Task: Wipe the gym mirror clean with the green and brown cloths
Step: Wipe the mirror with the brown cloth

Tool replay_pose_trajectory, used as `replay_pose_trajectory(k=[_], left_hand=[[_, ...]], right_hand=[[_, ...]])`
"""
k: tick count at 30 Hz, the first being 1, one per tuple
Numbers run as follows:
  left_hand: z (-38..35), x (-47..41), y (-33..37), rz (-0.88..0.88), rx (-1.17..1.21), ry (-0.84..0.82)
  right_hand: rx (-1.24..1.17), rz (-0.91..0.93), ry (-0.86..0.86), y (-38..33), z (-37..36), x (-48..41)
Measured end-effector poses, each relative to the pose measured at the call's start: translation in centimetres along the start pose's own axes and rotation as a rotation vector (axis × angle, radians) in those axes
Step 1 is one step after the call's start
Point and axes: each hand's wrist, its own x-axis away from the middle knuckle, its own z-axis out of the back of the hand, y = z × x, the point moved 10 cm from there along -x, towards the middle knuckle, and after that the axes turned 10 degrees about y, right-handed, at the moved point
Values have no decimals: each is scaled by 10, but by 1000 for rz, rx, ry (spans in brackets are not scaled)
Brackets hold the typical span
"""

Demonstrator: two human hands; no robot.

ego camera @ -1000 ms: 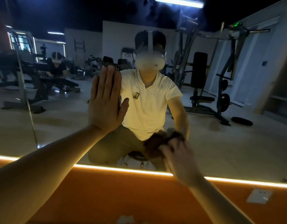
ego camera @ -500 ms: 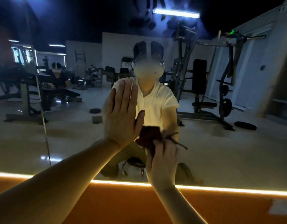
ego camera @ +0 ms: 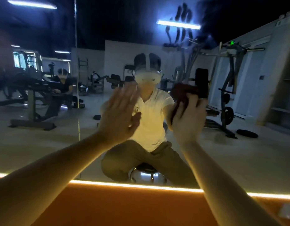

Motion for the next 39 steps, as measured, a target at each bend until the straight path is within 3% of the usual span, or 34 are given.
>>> replay_pose_trajectory(k=[3, 7, 10, 13, 16, 18, 21, 23, 26, 28, 29, 30, 34, 36, 39], left_hand=[[11, -4, -51, 134, -83, 52], [2, 0, -56, 81, -114, 53], [1, 2, -59, 87, -93, 81], [0, 3, -58, 73, -61, 101], [1, 2, -59, 77, -47, 119], [0, 2, -60, 82, -51, 116], [0, 4, -59, 84, -61, 135], [-1, 5, -59, 84, -64, 142], [-1, 4, -61, 76, -82, 122], [0, 5, -60, 77, -110, 102], [0, 5, -60, 85, -117, 88], [0, 5, -59, 95, -120, 72], [-1, 4, -57, 125, -188, -17], [2, 4, -55, 125, -247, -75], [9, 5, -50, 130, -319, -168]], right_hand=[[-51, 171, -203, -46, -28, 75], [-125, 756, -559, -67, -34, 180], [-29, 965, -640, -50, -34, 164], [44, 795, -480, -54, -34, 48], [57, 352, -44, -47, -7, -87], [34, 168, 93, -41, -5, -109], [-6, 162, 69, -56, -24, -57], [-56, 310, -71, -71, -35, 4], [-101, 734, -299, -80, -36, 84], [-75, 1024, -433, -73, -36, 98], [-44, 1074, -451, -68, -35, 84], [-25, 1029, -425, -59, -31, 58], [-54, 487, -116, -5, -2, -88], [-62, 280, -13, 10, 0, -117], [-136, 207, 4, -12, -10, -94]])
